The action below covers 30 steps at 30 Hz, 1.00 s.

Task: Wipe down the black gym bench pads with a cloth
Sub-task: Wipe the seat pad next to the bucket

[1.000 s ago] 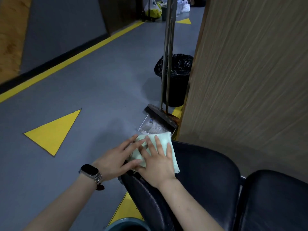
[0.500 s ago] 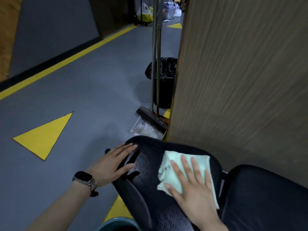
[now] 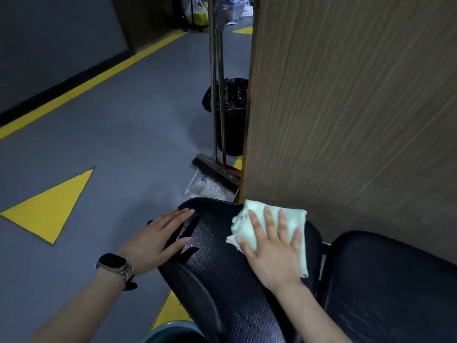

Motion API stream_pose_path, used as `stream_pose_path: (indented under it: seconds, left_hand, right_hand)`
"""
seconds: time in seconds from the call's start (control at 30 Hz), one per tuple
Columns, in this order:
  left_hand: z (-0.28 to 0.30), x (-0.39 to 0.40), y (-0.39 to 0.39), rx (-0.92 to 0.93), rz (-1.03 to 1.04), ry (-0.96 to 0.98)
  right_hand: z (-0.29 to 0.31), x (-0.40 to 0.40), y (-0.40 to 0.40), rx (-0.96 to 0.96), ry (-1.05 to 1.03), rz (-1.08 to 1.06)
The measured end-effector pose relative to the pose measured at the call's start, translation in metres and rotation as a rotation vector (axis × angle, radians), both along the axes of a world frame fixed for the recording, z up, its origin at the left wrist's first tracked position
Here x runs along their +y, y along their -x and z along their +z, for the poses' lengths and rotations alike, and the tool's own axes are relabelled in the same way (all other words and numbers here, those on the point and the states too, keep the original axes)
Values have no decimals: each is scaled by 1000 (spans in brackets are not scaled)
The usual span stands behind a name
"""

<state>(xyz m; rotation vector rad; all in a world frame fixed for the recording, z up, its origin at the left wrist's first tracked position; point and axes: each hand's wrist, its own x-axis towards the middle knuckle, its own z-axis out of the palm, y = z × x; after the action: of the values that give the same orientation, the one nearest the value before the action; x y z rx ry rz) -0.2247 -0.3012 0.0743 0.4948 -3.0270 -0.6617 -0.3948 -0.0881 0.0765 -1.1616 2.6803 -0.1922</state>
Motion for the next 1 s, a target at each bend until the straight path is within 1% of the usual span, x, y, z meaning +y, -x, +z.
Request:
stream_pose_path:
  seconds: [0.2,0.3,0.37,0.47,0.63,0.83,0.9,1.0]
  left_hand:
    - [4,2,2,8,16,-10]
    - [3,2,2,31,5,-25]
    - [1,1,0,30,15,-24]
    - [1,2,-2,11,39,-19]
    - [3,5,-2,-46,41,-5]
    - [8,7,-1,-41,54,-10]
    - [7,5,-2,-43,52,-10]
    - [4,1,-1,-32,46,-8]
  right_hand:
    - [3,-56,-31,-31,35,112]
    - [-1,-77,-52,42,41,152]
    - [-3,-81,-56,40,75,157]
    - [-8,-65,-49,69,108,155]
    - [-17,-7,-35,127,113,124]
    - [-17,62,-28,120,103,-6]
    - [-17,75,-29,115,107,-60]
    - [-15,73,-35,96,113,-103]
